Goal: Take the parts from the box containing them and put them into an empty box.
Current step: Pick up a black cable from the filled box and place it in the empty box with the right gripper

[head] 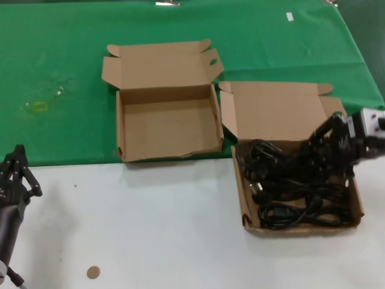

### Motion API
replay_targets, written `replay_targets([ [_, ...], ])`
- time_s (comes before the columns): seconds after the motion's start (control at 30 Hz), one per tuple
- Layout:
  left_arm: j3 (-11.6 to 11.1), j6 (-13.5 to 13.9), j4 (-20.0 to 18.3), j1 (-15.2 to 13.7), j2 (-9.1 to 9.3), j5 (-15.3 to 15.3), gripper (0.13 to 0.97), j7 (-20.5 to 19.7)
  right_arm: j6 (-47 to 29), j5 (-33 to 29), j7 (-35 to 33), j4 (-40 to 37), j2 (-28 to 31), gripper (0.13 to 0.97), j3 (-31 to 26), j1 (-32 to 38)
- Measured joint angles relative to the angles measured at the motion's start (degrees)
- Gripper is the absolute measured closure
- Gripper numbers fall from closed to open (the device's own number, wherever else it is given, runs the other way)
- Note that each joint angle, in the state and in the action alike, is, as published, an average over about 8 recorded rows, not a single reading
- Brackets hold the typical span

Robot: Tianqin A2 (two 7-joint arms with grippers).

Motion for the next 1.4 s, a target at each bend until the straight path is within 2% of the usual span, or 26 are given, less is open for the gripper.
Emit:
replay_targets([
  [0.3, 0.0, 0.0, 0.0, 0.0, 0.0, 0.0, 0.953, 0.0, 0.8, -1.2, 0.5, -0.3, -3.9, 0.863, -0.5, 5.6],
  [0.7, 0.0, 0.0, 0.0, 0.0, 0.0, 0.0, 0.953, 0.0, 5.4, -4.4, -1.4, -9.9, -16.5, 0.864, -4.2, 12.9],
  [1.03, 0.0, 0.0, 0.0, 0.0, 0.0, 0.0, 0.953, 0.0, 9.9, -5.9, -5.0, -23.8, -27.8, 0.865, -6.7, 18.8],
  [1.4, 0.0, 0.0, 0.0, 0.0, 0.0, 0.0, 0.953, 0.0, 15.4, -5.5, -13.3, -43.2, -38.2, 0.865, -6.6, 25.0],
])
